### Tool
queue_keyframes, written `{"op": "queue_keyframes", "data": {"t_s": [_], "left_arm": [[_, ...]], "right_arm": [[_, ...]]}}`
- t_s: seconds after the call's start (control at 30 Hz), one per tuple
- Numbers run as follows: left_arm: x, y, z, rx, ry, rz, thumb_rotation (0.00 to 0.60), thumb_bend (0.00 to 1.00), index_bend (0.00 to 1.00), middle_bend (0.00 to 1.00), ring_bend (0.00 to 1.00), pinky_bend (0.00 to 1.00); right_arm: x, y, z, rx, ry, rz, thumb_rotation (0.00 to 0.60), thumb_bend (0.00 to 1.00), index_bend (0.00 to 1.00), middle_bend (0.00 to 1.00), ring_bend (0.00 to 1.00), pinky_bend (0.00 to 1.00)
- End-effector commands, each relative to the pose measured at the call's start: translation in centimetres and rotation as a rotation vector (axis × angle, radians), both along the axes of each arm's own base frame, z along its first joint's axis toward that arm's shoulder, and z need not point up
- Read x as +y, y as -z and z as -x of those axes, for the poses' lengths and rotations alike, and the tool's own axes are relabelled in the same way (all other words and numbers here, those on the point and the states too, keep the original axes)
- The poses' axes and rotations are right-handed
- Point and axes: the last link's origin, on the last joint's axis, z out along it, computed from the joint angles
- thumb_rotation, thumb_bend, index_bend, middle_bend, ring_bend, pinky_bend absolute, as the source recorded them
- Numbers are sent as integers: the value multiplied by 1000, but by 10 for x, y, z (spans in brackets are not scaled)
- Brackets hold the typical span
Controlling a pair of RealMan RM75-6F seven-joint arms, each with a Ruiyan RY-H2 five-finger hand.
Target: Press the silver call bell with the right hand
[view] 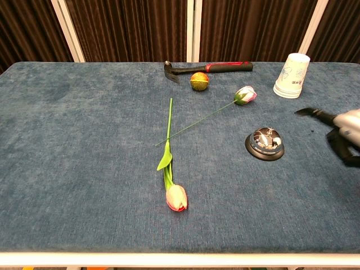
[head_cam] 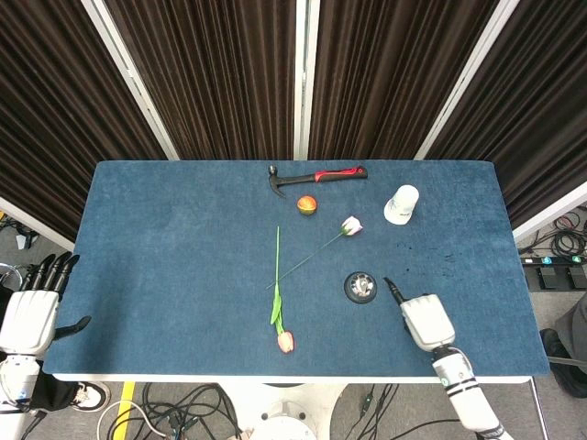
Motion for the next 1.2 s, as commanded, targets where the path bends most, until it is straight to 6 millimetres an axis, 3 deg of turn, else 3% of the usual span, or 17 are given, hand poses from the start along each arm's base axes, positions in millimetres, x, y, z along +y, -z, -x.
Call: {"op": "queue_keyframes", "data": {"t_s": [0.03,0.37,0.87,1.2], "left_arm": [[0,-1,1,0,-2,-1,600,108,66,54,0,147],[0,-2,4,2,-9,3,600,108,67,54,0,147],[-3,-5,8,-3,-18,-3,600,108,66,54,0,147],[-2,-4,7,-5,-13,-2,600,108,66,53,0,147]], "right_arm": [[-5,11,-6,21,-7,-24,600,1000,0,914,782,650],[-16,25,-13,44,-2,-48,600,1000,0,913,782,650],[-14,43,-10,83,19,-97,600,1000,0,913,782,650],[-13,32,-19,38,-24,-52,600,1000,0,914,782,650]]}}
